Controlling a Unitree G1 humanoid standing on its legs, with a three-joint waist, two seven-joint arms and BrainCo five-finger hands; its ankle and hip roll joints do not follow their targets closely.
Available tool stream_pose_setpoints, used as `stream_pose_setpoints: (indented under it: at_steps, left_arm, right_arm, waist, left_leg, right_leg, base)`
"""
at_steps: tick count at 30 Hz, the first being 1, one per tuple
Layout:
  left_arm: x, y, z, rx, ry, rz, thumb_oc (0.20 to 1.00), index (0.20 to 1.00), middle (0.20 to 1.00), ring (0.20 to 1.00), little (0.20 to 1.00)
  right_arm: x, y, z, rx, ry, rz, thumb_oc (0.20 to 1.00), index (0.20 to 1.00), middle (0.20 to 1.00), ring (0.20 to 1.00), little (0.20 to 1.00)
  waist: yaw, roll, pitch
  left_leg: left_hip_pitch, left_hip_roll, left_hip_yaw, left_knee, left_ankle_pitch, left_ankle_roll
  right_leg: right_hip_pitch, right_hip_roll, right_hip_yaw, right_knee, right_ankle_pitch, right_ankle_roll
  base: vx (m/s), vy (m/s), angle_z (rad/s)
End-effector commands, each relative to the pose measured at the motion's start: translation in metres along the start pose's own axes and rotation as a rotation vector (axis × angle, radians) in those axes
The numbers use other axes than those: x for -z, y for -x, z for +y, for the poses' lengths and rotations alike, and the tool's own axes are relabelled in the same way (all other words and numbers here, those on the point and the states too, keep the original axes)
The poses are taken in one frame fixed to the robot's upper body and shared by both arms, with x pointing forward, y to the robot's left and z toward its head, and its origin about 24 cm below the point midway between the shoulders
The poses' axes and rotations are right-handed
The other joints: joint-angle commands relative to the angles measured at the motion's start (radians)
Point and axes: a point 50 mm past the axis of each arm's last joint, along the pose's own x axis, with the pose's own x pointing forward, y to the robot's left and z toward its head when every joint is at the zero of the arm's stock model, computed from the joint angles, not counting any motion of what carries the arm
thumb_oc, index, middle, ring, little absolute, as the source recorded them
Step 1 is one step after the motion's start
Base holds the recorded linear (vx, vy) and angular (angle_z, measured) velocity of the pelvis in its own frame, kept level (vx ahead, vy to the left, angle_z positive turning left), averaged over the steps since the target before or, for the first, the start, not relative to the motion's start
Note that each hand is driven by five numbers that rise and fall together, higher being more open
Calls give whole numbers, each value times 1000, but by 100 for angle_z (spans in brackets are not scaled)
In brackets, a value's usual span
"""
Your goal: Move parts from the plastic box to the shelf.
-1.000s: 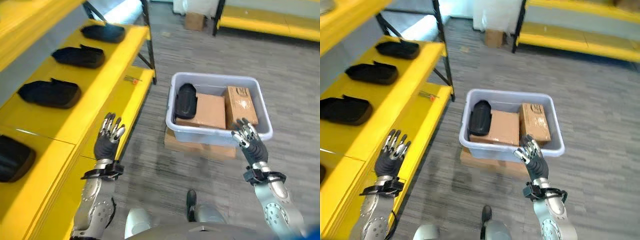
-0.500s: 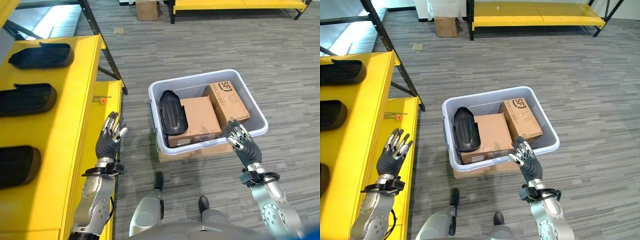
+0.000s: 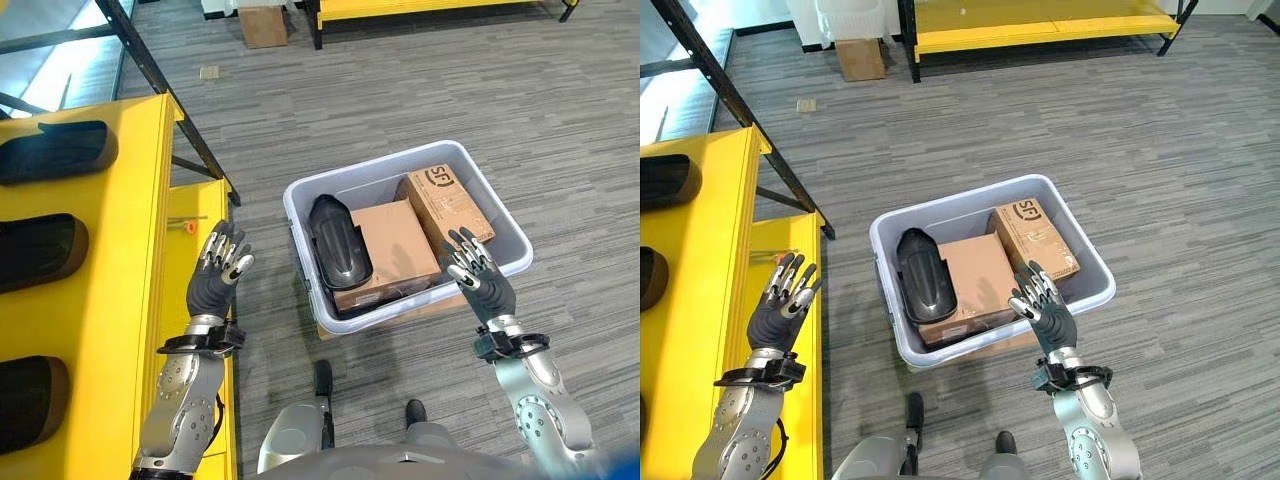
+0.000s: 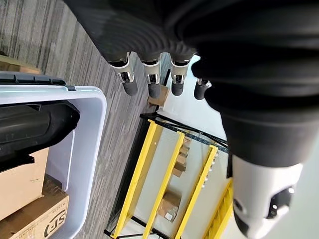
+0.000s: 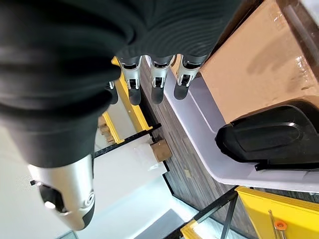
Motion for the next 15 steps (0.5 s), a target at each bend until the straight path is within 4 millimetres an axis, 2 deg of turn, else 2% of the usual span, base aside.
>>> stream_pose_setpoints:
  at_steps: [1, 2, 3, 4, 5, 7, 8, 10, 12, 15]
  left_arm:
    - [-26, 0, -2, 57, -95, -99, 1000, 1000, 1000, 1000, 1000]
    - [-26, 0, -2, 55, -99, -99, 1000, 1000, 1000, 1000, 1000]
    - [-27, -1, -1, 54, -106, -101, 1000, 1000, 1000, 1000, 1000]
    - [-27, -1, -1, 54, -106, -101, 1000, 1000, 1000, 1000, 1000]
    - [-26, 1, 2, 42, -99, -97, 1000, 1000, 1000, 1000, 1000]
    - [-25, 5, 7, 10, -95, -96, 1000, 1000, 1000, 1000, 1000]
    - [-22, 6, 8, 6, -93, -86, 1000, 1000, 1000, 1000, 1000]
    - [-12, 9, 7, 19, -75, -51, 1000, 1000, 1000, 1000, 1000]
    - [-9, 11, 7, 15, -60, -40, 1000, 1000, 1000, 1000, 1000]
    - [-6, 13, 7, 10, -59, -25, 1000, 1000, 1000, 1000, 1000]
  right_arm:
    - [-14, -7, 7, -53, 10, -80, 1000, 1000, 1000, 1000, 1000]
    - [-13, -8, 9, -54, 6, -80, 1000, 1000, 1000, 1000, 1000]
    - [-11, -9, 11, -57, -11, -77, 1000, 1000, 1000, 1000, 1000]
    - [-11, -10, 11, -57, -10, -77, 1000, 1000, 1000, 1000, 1000]
    - [-11, -10, 11, -60, -9, -72, 1000, 1000, 1000, 1000, 1000]
    - [-10, -12, 11, -66, 7, -61, 1000, 1000, 1000, 1000, 1000]
    - [-11, -11, 10, -68, 21, -62, 1000, 1000, 1000, 1000, 1000]
    - [-9, -6, 6, -59, 31, -48, 1000, 1000, 1000, 1000, 1000]
    - [-12, -2, 0, -40, 40, -50, 1000, 1000, 1000, 1000, 1000]
    - [-12, 3, -5, -16, 42, -47, 1000, 1000, 1000, 1000, 1000]
  waist:
    - [-5, -18, -20]
    - [-6, -10, -16]
    - [-9, 2, -8]
    - [-10, 2, -4]
    - [-10, -7, 7]
    - [-8, -17, 26]
    - [-18, -23, 31]
    - [-23, -38, 13]
    - [-23, -39, -1]
    - [-31, -38, -14]
  left_leg:
    - [-6, -23, -48, 43, -27, 2]
    - [11, -18, -46, 28, -30, 2]
    - [49, -1, -32, -10, -32, -4]
    - [57, 0, -34, -15, -32, -5]
    - [79, 8, -20, -26, -38, -15]
    - [111, 20, 0, -40, -47, -28]
    - [121, 20, -2, -39, -51, -30]
    - [133, 23, 2, -47, -51, -48]
    - [135, 38, 7, -51, -43, -65]
    - [141, 51, 1, -52, -41, -77]
  right_leg:
    - [-17, -4, 6, 187, 59, -10]
    - [-45, -5, -14, 195, 44, -21]
    - [-115, 6, -65, 128, -5, -38]
    - [-109, 6, -67, 129, -8, -40]
    - [-136, 5, -117, 22, -5, -34]
    - [-155, -16, -186, -99, 58, -14]
    - [-162, -3, -175, -111, 67, -9]
    - [-83, 2, -182, -190, 64, -18]
    - [-52, 6, -221, -211, 59, -23]
    - [-26, 18, -226, -218, 45, -32]
  base:
    - [55, 68, 21]
    - [114, 66, 9]
    - [122, 60, -37]
    - [162, -31, -69]
    - [119, -108, -61]
    - [128, -126, -19]
    - [119, -100, -36]
    - [159, -156, 8]
    - [125, -177, 50]
    - [114, -145, 30]
